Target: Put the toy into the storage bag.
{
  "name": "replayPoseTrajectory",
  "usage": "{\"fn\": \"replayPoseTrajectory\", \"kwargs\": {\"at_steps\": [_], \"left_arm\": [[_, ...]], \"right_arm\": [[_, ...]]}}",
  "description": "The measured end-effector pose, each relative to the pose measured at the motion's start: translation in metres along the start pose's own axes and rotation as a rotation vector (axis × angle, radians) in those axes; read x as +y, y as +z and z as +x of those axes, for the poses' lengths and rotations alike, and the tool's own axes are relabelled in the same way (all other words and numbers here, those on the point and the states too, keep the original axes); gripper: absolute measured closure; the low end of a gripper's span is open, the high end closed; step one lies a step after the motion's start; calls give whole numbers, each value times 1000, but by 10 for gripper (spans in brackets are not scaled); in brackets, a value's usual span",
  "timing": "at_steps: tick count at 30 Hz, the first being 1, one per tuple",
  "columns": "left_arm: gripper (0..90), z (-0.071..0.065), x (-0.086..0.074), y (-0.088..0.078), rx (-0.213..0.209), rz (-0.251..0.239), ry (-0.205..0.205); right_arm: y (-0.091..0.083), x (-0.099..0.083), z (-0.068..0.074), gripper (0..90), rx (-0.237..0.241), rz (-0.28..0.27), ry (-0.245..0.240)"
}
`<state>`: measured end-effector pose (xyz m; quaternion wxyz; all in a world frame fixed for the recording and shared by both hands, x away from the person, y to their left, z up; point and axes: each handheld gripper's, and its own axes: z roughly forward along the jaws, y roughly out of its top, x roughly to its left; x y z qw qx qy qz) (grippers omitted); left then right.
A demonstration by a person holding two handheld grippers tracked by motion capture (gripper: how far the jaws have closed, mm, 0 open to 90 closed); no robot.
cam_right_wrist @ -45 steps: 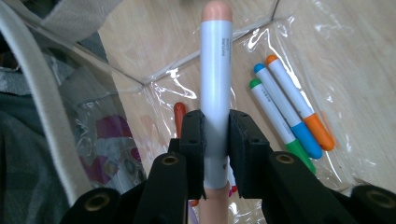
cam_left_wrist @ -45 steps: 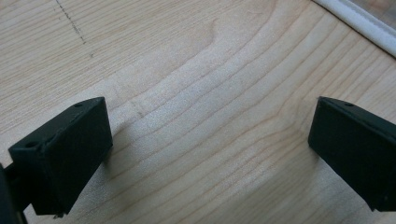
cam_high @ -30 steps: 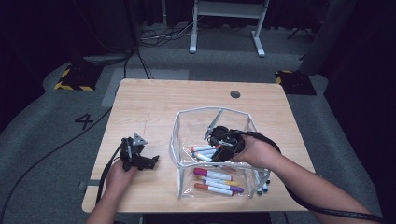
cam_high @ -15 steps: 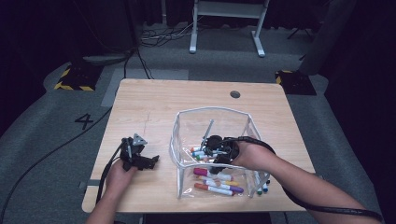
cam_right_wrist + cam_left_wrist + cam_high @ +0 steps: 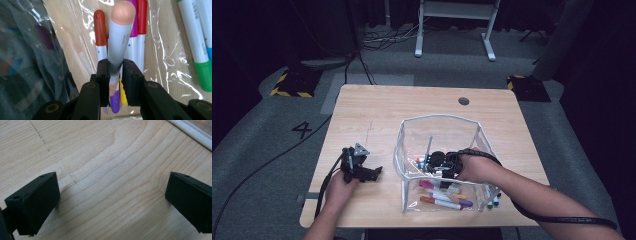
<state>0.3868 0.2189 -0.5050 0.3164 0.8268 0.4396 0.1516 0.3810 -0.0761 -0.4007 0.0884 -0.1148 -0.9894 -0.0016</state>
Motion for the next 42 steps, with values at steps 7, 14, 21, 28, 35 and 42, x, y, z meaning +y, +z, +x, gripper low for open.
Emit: {"fn": "replayPoseTrajectory", "kwargs": {"at_steps": [7,14,21,28,35,42], "left_arm": [[0,0,0,0,0,2,4],[0,0,0,0,-1,1,-2],[0,0,0,0,1,4,5],[0,0,0,0,1,1,3],[0,0,0,0,1,0,2],[0,0,0,0,1,3,5]], "right_arm": [[1,-4,-5,503,-10,-18,21],[-52,-20,-4,470,-78,-287,95],[-97,-53,4,478,-132,-487,142],[-124,-96,4,487,-174,-602,214],[-136,-143,0,485,-198,-692,294],[-135,-182,-10,477,-211,-729,397]]}}
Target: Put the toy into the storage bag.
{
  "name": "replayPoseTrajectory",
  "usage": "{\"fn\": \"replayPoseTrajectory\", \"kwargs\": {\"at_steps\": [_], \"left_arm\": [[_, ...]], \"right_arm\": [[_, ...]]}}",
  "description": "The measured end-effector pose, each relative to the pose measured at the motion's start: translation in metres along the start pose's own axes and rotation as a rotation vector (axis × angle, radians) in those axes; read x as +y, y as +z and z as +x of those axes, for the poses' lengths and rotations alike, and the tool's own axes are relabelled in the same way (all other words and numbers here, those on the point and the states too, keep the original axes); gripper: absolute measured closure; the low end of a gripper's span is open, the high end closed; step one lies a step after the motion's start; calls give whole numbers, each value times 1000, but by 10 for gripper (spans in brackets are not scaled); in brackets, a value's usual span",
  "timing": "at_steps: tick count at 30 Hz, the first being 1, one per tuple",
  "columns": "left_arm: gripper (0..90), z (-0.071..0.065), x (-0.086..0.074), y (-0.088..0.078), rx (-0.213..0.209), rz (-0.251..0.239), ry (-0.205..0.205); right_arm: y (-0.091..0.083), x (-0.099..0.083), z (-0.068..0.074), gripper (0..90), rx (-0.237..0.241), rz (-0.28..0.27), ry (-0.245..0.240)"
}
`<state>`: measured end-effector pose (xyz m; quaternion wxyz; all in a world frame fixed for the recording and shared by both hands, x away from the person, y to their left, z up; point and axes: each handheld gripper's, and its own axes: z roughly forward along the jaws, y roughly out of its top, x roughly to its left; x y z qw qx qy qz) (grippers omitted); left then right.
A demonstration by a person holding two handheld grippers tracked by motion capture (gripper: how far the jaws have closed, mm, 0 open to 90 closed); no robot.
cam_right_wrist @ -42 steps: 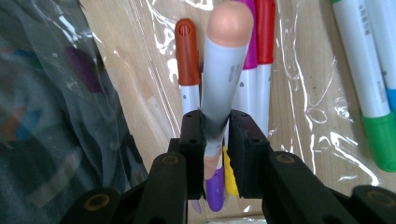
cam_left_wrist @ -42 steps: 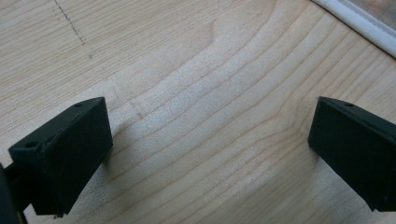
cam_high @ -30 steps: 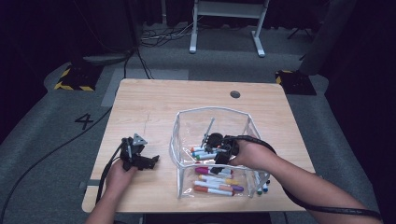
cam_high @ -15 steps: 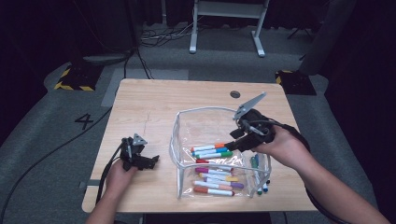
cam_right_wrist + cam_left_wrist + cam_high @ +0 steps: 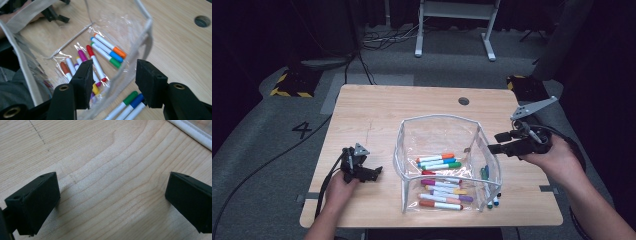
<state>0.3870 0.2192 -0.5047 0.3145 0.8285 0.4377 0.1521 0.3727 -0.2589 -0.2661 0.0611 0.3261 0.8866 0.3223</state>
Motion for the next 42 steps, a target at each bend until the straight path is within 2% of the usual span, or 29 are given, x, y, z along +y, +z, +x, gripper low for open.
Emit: {"fn": "replayPoseTrajectory", "kwargs": {"at_steps": [5,9,11,14,20,24,31,35,42], "left_arm": [[0,0,0,0,0,-3,-4],[0,0,0,0,2,-4,-6],[0,-1,-1,0,2,-2,-11],[0,-1,-1,0,3,-2,-10],[0,-1,-1,0,3,-3,-11],[0,-1,-1,0,3,-3,-11],[0,-1,-1,0,3,-3,-11],[0,-1,-1,0,3,-3,-11],[0,-1,-1,0,3,-3,-11]], "right_arm": [[-3,-18,-19,457,-55,-19,74],[6,-33,-33,435,-85,-1,113],[14,-42,-39,431,-85,14,131],[30,-55,-47,449,-113,54,141],[66,-83,-62,458,-106,116,201],[85,-96,-66,469,-108,157,219],[118,-118,-68,484,-109,233,221],[127,-123,-70,493,-99,247,239],[136,-129,-73,514,-121,270,247]]}}
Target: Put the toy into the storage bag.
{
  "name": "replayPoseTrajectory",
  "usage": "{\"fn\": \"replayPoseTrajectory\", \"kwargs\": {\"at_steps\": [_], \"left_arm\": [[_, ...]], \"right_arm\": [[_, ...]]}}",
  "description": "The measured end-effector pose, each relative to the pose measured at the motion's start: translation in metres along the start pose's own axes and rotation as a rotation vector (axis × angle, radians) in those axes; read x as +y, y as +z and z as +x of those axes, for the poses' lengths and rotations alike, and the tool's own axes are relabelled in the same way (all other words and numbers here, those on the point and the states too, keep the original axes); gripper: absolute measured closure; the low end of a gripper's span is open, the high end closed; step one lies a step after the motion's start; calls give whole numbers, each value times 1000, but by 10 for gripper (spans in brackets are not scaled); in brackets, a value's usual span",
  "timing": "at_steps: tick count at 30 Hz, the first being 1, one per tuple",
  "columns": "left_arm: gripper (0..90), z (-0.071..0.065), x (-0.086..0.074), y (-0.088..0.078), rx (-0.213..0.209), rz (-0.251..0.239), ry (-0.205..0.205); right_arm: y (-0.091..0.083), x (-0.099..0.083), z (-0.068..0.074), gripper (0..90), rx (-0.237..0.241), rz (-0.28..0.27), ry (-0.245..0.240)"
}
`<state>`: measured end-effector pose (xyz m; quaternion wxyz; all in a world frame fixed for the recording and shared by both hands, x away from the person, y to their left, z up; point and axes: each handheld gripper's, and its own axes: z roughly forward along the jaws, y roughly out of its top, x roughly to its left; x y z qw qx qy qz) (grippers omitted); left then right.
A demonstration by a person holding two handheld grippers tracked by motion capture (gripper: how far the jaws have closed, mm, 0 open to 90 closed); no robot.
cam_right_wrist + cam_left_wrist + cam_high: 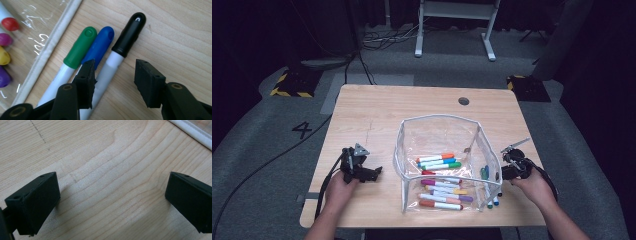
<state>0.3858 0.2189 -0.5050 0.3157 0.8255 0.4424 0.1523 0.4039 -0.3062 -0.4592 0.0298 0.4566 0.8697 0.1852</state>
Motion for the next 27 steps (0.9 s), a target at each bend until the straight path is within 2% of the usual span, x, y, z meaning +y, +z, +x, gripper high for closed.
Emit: {"fn": "replayPoseTrajectory", "kwargs": {"at_steps": [2,6,10,13,16,23,27], "left_arm": [[0,0,0,0,0,0,0],[0,0,0,0,0,0,0],[0,0,0,0,0,0,0],[0,0,0,0,0,0,0],[0,0,0,0,0,0,0],[0,0,0,0,0,0,0],[0,0,0,0,0,0,0]], "right_arm": [[3,0,-1,559,-23,15,4],[4,0,-2,751,-89,24,11],[3,-1,-5,762,-72,26,52],[-2,-2,-6,762,-62,13,56],[-10,-2,-7,762,-32,-9,75],[-35,0,-2,762,-16,-56,51],[-55,3,6,762,1,-97,35]]}}
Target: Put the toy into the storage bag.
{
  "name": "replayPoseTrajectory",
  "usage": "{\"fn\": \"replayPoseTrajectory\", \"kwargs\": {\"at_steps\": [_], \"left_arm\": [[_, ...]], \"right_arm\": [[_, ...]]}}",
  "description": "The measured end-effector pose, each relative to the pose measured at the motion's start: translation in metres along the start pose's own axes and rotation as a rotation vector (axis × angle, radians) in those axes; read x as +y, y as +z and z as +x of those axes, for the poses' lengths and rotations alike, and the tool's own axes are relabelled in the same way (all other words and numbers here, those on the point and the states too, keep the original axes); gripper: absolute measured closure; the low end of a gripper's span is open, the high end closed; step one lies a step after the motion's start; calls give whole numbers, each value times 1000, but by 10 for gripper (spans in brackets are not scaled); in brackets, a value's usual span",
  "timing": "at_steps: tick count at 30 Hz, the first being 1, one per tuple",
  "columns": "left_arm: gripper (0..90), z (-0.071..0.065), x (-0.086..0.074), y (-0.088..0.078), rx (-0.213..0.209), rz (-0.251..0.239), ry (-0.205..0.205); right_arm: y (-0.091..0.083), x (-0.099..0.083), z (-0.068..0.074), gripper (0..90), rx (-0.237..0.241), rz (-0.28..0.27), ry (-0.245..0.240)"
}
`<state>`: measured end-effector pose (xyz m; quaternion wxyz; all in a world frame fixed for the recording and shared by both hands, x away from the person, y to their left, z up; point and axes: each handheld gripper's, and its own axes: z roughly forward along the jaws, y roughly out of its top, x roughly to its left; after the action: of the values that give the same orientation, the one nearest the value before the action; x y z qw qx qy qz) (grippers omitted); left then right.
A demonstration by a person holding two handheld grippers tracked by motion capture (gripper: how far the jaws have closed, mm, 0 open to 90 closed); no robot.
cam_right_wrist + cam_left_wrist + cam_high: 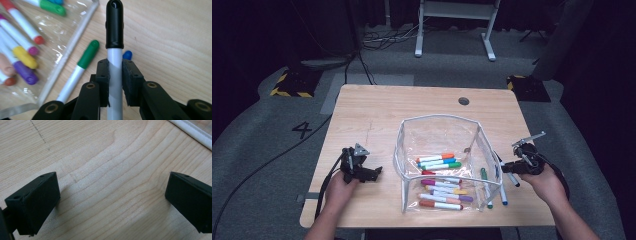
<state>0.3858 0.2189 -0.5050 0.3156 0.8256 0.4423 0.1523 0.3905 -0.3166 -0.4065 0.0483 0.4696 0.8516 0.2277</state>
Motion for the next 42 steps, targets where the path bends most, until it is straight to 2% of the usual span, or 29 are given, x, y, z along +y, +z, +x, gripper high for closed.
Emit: {"fn": "replayPoseTrajectory", "kwargs": {"at_steps": [10,17,21,31,42], "left_arm": [[0,0,0,0,0,0,-1],[0,0,0,0,0,0,0],[0,0,0,0,0,0,0],[0,0,0,0,0,0,0],[0,0,0,0,-2,0,-1]], "right_arm": [[-51,14,24,763,63,-123,-76],[-82,24,43,763,95,-184,-141],[-95,31,55,763,105,-198,-181],[-112,50,84,762,126,-193,-290],[-112,72,119,762,192,-185,-401]]}}
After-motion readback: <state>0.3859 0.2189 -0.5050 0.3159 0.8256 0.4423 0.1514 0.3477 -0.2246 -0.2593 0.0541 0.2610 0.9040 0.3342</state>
